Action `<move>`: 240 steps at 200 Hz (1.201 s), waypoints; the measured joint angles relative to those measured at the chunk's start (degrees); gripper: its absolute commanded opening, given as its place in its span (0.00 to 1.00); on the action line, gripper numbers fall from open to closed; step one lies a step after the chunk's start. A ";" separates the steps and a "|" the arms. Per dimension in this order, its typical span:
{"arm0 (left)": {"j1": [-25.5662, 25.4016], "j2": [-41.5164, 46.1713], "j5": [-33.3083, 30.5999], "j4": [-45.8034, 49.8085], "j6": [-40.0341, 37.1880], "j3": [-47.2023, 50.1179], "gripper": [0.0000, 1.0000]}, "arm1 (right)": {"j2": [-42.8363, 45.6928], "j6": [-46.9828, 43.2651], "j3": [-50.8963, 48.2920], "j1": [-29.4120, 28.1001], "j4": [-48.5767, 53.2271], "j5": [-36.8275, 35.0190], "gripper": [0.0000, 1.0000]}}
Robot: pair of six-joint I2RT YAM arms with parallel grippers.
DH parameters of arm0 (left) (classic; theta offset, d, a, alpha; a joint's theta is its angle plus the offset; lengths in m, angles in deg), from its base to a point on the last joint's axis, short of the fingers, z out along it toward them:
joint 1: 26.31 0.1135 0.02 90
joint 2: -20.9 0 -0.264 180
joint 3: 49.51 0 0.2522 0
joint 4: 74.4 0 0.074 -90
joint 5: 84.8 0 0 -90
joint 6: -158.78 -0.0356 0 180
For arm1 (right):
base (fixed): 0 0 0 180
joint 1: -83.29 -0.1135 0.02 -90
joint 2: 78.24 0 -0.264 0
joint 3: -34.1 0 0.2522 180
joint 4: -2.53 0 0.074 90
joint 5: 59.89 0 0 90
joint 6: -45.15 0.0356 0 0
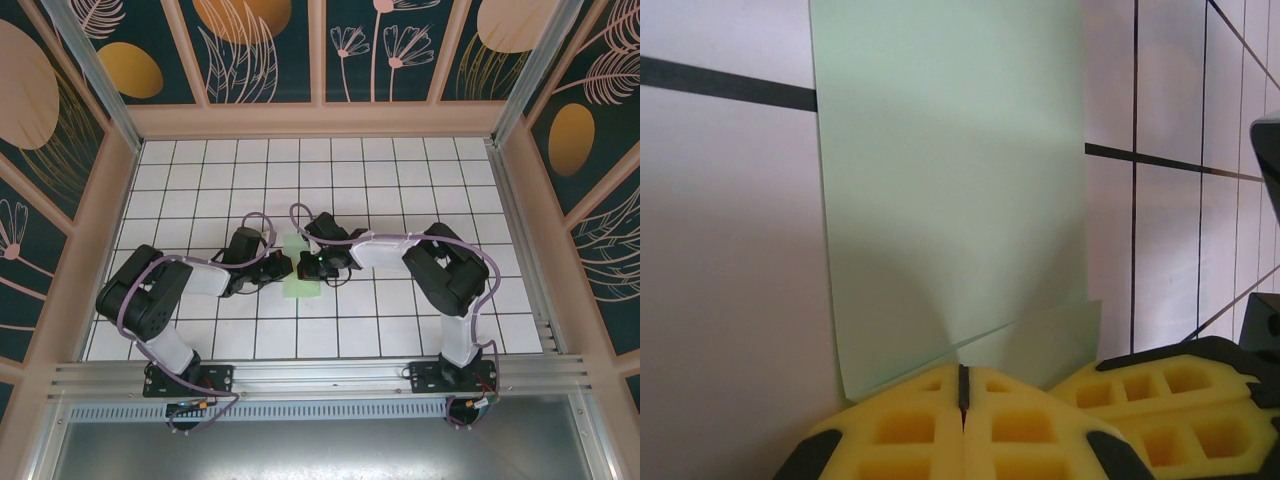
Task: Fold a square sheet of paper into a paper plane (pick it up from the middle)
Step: Fold the triangle a second time at the center of the table.
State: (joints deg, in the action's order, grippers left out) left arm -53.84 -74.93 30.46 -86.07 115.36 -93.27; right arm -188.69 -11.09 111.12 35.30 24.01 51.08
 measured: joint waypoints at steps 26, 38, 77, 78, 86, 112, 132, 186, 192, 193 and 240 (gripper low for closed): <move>-0.26 0.15 -0.85 0.33 0.02 0.00 0.00 | 0.15 -1.09 -0.61 0.02 -0.57 0.15 0.00; -0.37 0.22 -1.09 0.15 0.02 0.22 0.00 | 0.66 -1.92 -1.57 0.02 -1.36 0.35 0.00; -0.57 0.48 -1.75 -0.98 0.20 0.98 0.00 | 4.46 -3.67 -6.60 0.00 -1.46 1.57 0.00; -0.57 0.48 -1.75 -1.01 0.20 0.98 0.00 | 4.55 -3.69 -6.71 0.00 -1.44 1.57 0.00; -0.57 0.50 -1.75 -1.20 0.20 1.07 0.00 | 5.42 -3.89 -7.69 0.00 -1.40 1.62 0.00; -0.57 0.55 -1.77 -1.44 0.22 1.22 0.00 | 8.17 -4.55 -10.64 0.00 -0.83 1.62 0.00; -0.57 0.59 -1.73 -1.51 0.24 1.25 0.00 | 9.92 -4.79 -12.28 0.00 -0.57 1.55 0.00; -0.57 1.66 -1.92 0.00 0.17 1.20 0.03 | 14.60 -3.39 -13.05 0.39 -1.07 1.33 0.05; -0.57 2.12 -2.16 0.96 0.15 1.07 0.06 | 15.26 -3.02 -13.05 0.39 -1.64 1.14 0.06; -0.57 2.16 -2.19 1.11 0.15 1.07 0.07 | 15.34 -2.99 -13.05 0.39 -1.73 1.11 0.06; -0.55 11.61 -3.23 6.12 0.00 -0.24 0.27 | 17.92 -0.33 -13.40 0.98 -5.70 -1.03 0.07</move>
State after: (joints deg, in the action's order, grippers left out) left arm -54.38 -63.32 27.22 -79.95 115.36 -93.51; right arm -170.77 -11.42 97.73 36.28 18.31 50.05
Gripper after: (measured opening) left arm 0.254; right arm 0.068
